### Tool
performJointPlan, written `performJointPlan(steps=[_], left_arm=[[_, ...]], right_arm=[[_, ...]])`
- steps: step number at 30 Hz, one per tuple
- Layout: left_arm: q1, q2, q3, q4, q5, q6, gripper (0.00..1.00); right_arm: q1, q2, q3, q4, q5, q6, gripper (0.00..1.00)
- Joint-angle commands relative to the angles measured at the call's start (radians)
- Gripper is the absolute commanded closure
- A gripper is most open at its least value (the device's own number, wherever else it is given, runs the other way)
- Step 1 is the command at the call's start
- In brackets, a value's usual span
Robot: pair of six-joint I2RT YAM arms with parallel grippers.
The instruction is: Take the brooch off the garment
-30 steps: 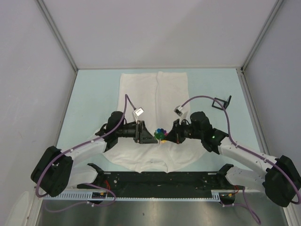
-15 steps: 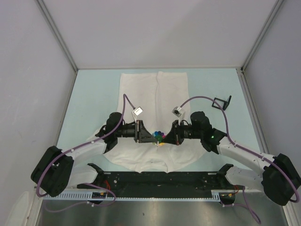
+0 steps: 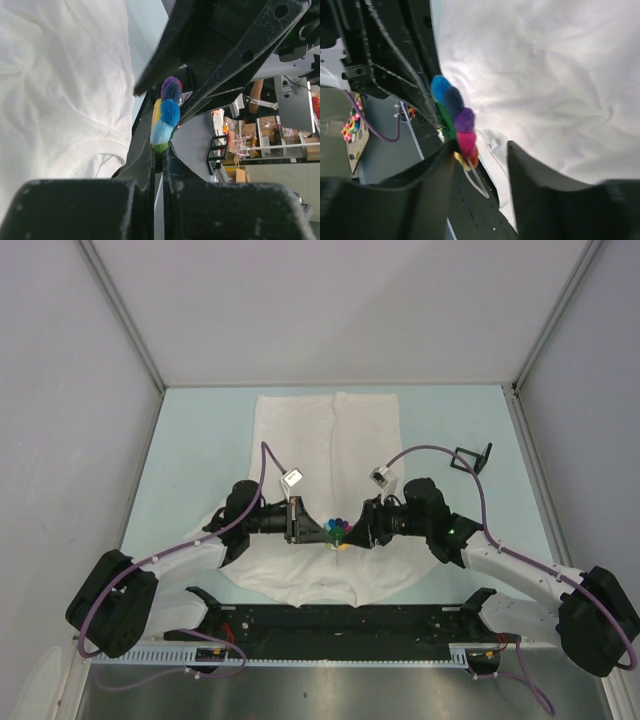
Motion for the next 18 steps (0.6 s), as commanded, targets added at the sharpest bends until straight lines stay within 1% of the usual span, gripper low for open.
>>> performJointPlan(steps=[1, 3, 4, 6, 7, 10, 14, 16, 18], left_arm=[[0.016, 0.009, 0.012, 0.027, -0.004, -0.049, 1.00], [0.020, 0.015, 0.018, 0.012, -0.009, -0.055, 1.00], [0.022, 0.015, 0.019, 0.006, -0.020, -0.060, 1.00], [0.028, 0.014, 0.019, 0.001, -0.032, -0.067, 0.99], [0.032, 0.012, 0.013, 0.001, -0.044, -0.072, 1.00], [0.045, 0.003, 0.004, 0.024, -0.060, -0.101, 1.00], [0.049, -0.005, 0.004, 0.032, -0.067, -0.121, 1.00], [0.049, -0.003, 0.008, 0.032, -0.066, -0.122, 1.00], [0.049, 0.000, 0.010, 0.035, -0.064, -0.127, 0.99]], right_arm=[[0.029, -0.049, -0.002, -0.063, 0.128, 0.017, 0.36], [0.058, -0.066, -0.001, -0.074, 0.159, 0.020, 0.29], [0.101, -0.078, -0.001, -0.074, 0.187, 0.020, 0.25], [0.146, -0.089, -0.002, -0.074, 0.227, 0.027, 0.24], [0.172, -0.096, -0.001, -0.108, 0.265, 0.033, 0.24], [0.207, -0.096, -0.016, -0.100, 0.294, 0.066, 0.24], [0.250, -0.072, -0.051, 0.031, 0.274, 0.122, 0.23], [0.278, -0.064, -0.057, 0.064, 0.305, 0.142, 0.23], [0.292, -0.040, -0.062, 0.131, 0.296, 0.160, 0.24]])
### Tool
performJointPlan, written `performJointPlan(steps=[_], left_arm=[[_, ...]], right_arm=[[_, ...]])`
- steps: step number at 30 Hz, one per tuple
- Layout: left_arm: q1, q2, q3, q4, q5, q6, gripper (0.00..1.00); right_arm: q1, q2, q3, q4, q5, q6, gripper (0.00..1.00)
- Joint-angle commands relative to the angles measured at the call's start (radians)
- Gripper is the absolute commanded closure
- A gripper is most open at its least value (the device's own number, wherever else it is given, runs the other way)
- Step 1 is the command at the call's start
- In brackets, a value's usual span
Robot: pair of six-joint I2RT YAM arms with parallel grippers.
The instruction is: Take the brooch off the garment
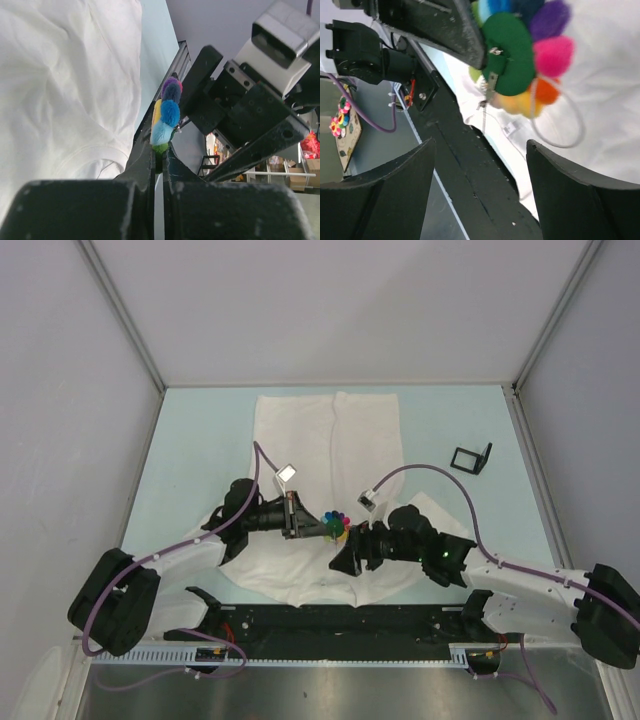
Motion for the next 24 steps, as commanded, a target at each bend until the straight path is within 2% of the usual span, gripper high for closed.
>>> performJointPlan(steps=[1, 14, 19, 24], left_arm=[[0.011, -0.013, 0.010, 0.049, -0.003, -0.032, 1.00], [0.019, 0.004, 0.010, 0.066, -0.018, -0.038, 1.00], [0.020, 0.026, 0.004, 0.066, -0.015, -0.017, 1.00], [0.019, 0.072, -0.011, 0.106, 0.003, -0.015, 1.00]], right_arm=[[0.038, 0.034, -0.010, 0.180, 0.030, 0.076, 0.24], [0.049, 0.113, -0.035, 0.388, -0.049, 0.198, 0.29], [0.047, 0.090, -0.039, 0.405, -0.050, 0.243, 0.29], [-0.005, 0.079, -0.039, 0.431, -0.099, 0.304, 0.29]])
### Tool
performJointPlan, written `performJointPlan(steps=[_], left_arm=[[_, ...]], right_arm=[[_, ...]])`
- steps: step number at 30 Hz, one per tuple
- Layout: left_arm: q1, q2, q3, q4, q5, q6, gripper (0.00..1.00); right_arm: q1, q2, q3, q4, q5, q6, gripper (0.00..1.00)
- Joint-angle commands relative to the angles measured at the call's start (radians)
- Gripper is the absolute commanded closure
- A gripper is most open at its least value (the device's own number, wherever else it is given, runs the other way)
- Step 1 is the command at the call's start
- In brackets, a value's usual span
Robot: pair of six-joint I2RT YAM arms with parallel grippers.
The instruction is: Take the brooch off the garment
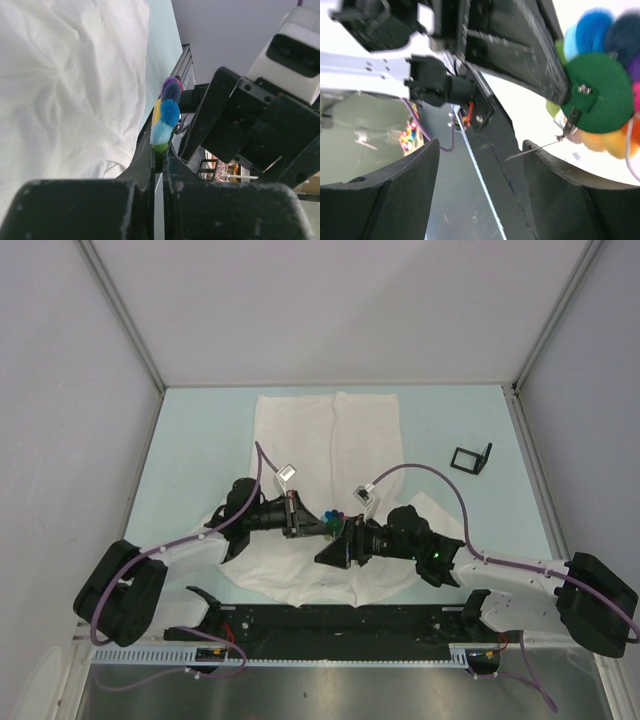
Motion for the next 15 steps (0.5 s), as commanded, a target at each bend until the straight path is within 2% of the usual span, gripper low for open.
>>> performJointPlan(steps=[1, 11, 15], left_arm=[[0.008, 0.029, -0.019, 0.087, 0.017, 0.000, 0.99], [0.001, 0.016, -0.054, 0.161, 0.069, -0.044, 1.00], [0.002, 0.013, -0.054, 0.144, 0.066, -0.038, 1.00]], right_arm=[[-0.043, -0.029, 0.001, 0.086, -0.041, 0.079, 0.29], [-0.139, 0.068, 0.104, 0.080, -0.122, 0.033, 0.27], [-0.154, 0.013, 0.130, 0.005, -0.101, -0.017, 0.27]])
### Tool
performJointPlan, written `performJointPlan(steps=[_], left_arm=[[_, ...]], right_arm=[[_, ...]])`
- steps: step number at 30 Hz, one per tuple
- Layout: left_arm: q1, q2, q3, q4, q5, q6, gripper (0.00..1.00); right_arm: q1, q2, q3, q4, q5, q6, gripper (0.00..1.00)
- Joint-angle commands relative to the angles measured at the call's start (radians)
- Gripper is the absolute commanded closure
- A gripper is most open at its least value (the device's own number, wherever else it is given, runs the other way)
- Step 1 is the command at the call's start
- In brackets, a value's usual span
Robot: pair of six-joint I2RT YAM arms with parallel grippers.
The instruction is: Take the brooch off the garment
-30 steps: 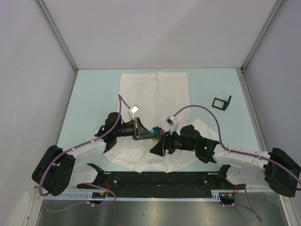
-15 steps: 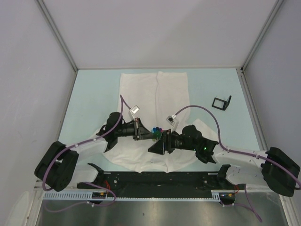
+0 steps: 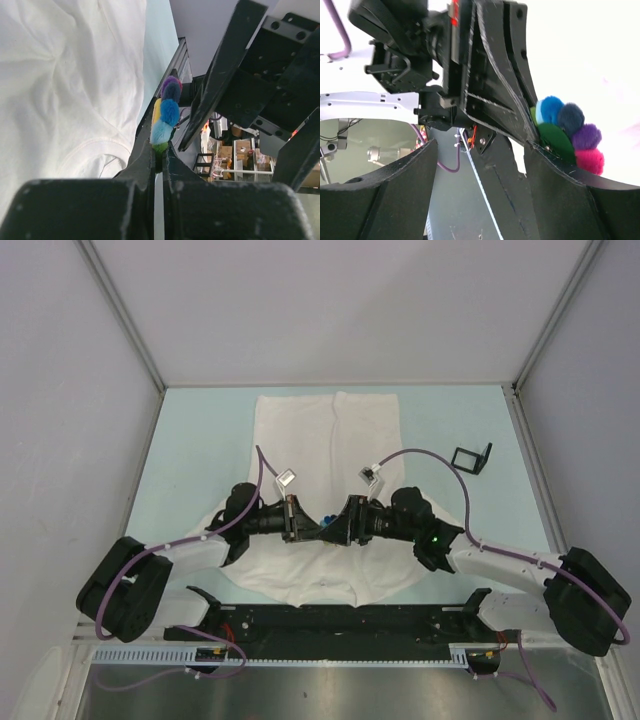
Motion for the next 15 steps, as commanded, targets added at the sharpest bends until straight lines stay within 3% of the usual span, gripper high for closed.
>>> performJointPlan(steps=[1, 9, 15], left_arm=[[0.001, -0.019, -0.004, 0.053, 0.033, -0.011, 1.00], [0.001, 0.025, -0.003, 0.128, 0.035, -0.074, 1.00], [0.001, 0.018, 0.004, 0.141, 0.027, -0.090, 1.00]], right_arm=[[-0.026, -0.085, 0.069, -0.074, -0.005, -0.072, 0.26], [-0.044, -0.235, 0.076, -0.290, 0.055, -0.155, 0.25], [0.048, -0.283, 0.076, -0.428, 0.239, -0.208, 0.40]])
